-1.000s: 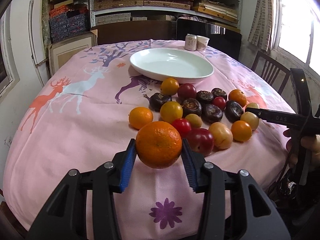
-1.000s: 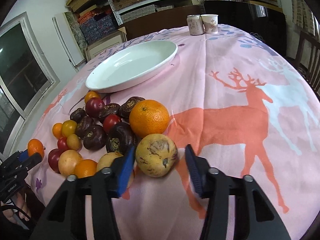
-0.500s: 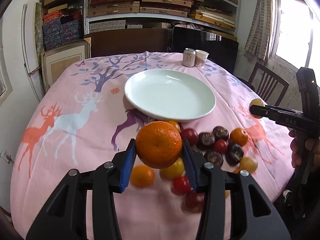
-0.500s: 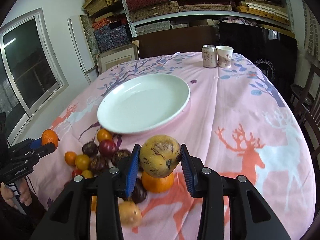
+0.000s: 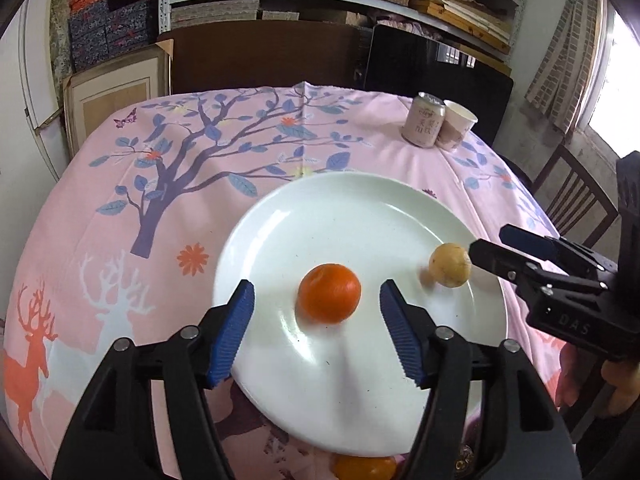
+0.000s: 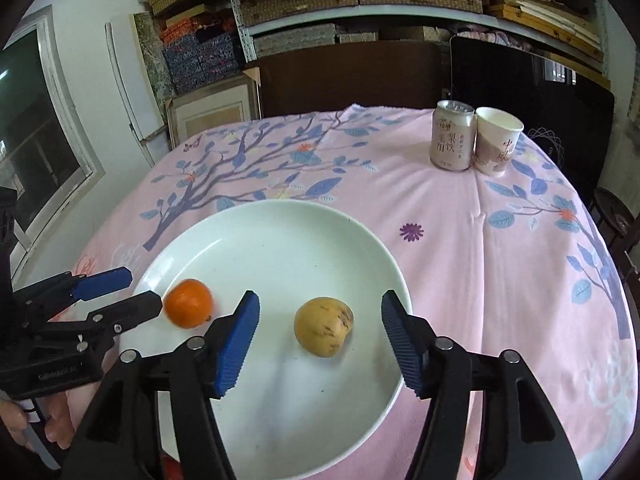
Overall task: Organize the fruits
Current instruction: 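Release the orange and pale fruit onto the white plate with both tools, then grasp a tangerine with the left tool while the right tool grasps a pale grapefruit-like fruit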
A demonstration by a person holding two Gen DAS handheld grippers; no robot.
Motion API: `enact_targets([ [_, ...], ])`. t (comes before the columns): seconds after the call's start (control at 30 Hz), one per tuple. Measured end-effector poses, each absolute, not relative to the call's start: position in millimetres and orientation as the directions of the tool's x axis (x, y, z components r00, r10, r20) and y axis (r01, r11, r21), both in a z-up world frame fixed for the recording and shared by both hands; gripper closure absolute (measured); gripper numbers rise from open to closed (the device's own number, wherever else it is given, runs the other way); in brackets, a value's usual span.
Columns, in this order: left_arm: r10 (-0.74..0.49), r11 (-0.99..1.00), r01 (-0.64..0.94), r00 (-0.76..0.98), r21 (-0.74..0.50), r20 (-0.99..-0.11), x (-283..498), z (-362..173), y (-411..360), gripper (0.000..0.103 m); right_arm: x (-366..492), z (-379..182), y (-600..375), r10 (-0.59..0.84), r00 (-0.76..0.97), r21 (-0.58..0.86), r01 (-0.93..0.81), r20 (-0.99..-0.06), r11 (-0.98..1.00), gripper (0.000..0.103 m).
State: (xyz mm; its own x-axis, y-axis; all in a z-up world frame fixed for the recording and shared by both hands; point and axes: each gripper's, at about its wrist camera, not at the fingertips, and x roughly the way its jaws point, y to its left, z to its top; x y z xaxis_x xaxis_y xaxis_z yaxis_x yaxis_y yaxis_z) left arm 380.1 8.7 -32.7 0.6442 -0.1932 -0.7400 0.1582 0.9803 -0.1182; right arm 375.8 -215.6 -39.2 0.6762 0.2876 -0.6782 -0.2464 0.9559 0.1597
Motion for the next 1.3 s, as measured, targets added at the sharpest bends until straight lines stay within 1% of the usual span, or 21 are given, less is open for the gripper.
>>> enact_targets([
  [0.03, -0.198, 0.98, 0.159, 0.658, -0.124, -0.727, 372.2, -28.2, 12.2, 0.028, 366.9, -34.3, -217.9, 0.291, 0.688, 0.159, -0.25, -0.665, 0.955, 0.037],
  [0.1, -0.19, 0.981, 0.159, 0.69, -0.11, -0.698, 347.2, -18.5, 16.9, 0.024, 345.5, -28.8, -227.2, 0.291, 0.7, 0.169, -0.24, -0.653, 0.956, 0.037],
  [0.23, -0.208, 0.973, 0.218, 0.707, -0.071, -0.676, 279.8, -16.0, 20.0, 0.022, 287.1, -23.8, -240.8, 0.3, 0.707, 0.156, -0.263, -0.64, 0.952, 0.035],
  [0.3, -0.206, 0.971, 0.233, 0.718, -0.049, -0.665, 244.0, -21.6, 24.2, 0.019, 250.6, -24.7, -243.5, 0.294, 0.72, 0.114, -0.289, -0.628, 0.951, 0.03],
  [0.43, -0.187, 0.975, 0.219, 0.701, -0.042, -0.688, 198.5, -44.3, 40.9, 0.019, 186.8, -40.6, -247.3, 0.281, 0.727, 0.049, -0.323, -0.626, 0.945, 0.03],
  [0.6, -0.161, 0.98, 0.192, 0.659, -0.042, -0.734, 168.9, -76.0, 56.5, 0.019, 136.5, -71.5, -254.1, 0.302, 0.705, 0.095, -0.317, -0.641, 0.944, 0.03],
  [0.7, -0.131, 0.983, 0.183, 0.648, -0.014, -0.751, 165.3, -86.2, 54.7, 0.019, 124.4, -83.7, -257.3, 0.322, 0.687, 0.156, -0.294, -0.652, 0.943, 0.03],
  [0.77, -0.104, 0.985, 0.17, 0.641, 0.009, -0.76, 169.3, -90.8, 51.3, 0.025, 122.6, -87.0, -256.5, 0.322, 0.679, 0.167, -0.285, -0.66, 0.944, 0.03],
  [0.8, -0.098, 0.985, 0.17, 0.634, 0.015, -0.767, 170.9, -92.8, 49.6, 0.032, 121.1, -87.7, -255.0, 0.321, 0.678, 0.165, -0.286, -0.661, 0.944, 0.03],
  [0.83, -0.09, 0.985, 0.17, 0.627, 0.023, -0.774, 173.1, -94.6, 47.4, 0.037, 120.3, -87.3, -253.6, 0.317, 0.68, 0.157, -0.287, -0.662, 0.945, 0.03],
  [0.9, -0.066, 0.984, 0.171, 0.609, 0.05, -0.791, 178.8, -101.9, 42.3, 0.037, 116.7, -85.6, -252.1, 0.312, 0.687, 0.142, -0.293, -0.656, 0.945, 0.03],
  [0.93, -0.06, 0.984, 0.172, 0.599, 0.055, -0.799, 181.7, -105.1, 40.6, 0.045, 115.1, -85.4, -252.2, 0.31, 0.69, 0.138, -0.294, -0.654, 0.946, 0.03],
  [0.97, -0.086, 0.984, 0.179, 0.591, 0.026, -0.802, 182.9, -107.4, 40.6, 0.053, 113.9, -84.5, -251.6, 0.309, 0.693, 0.135, -0.294, -0.651, 0.946, 0.03],
  [1.0, -0.099, 0.983, 0.181, 0.592, 0.012, -0.8, 182.9, -107.3, 40.3, 0.065, 113.4, -84.0, -251.1, 0.31, 0.693, 0.133, -0.298, -0.651, 0.945, 0.03],
  [1.03, -0.098, 0.983, 0.182, 0.604, 0.017, -0.791, 180.9, -105.2, 39.0, 0.066, 113.2, -85.0, -249.9, 0.311, 0.688, 0.128, -0.305, -0.656, 0.944, 0.03],
  [1.07, -0.099, 0.983, 0.183, 0.615, 0.02, -0.782, 178.7, -103.0, 38.2, 0.066, 113.0, -87.0, -247.8, 0.308, 0.68, 0.117, -0.312, -0.665, 0.943, 0.032],
  [1.1, -0.103, 0.983, 0.185, 0.628, 0.02, -0.771, 175.5, -100.0, 37.4, 0.066, 114.0, -89.4, -246.2, 0.308, 0.671, 0.109, -0.322, -0.675, 0.94, 0.041],
  [1.17, -0.109, 0.982, 0.186, 0.651, 0.019, -0.751, 169.2, -92.3, 36.9, 0.066, 116.2, -96.2, -239.3, 0.317, 0.634, 0.098, -0.355, -0.705, 0.93, 0.051],
  [1.3, -0.149, 0.98, 0.196, 0.67, -0.02, -0.727, 158.3, -76.6, 40.1, 0.066, 119.4, -101.5, -233.6, 0.333, 0.622, 0.117, -0.363, -0.708, 0.925, 0.051],
])
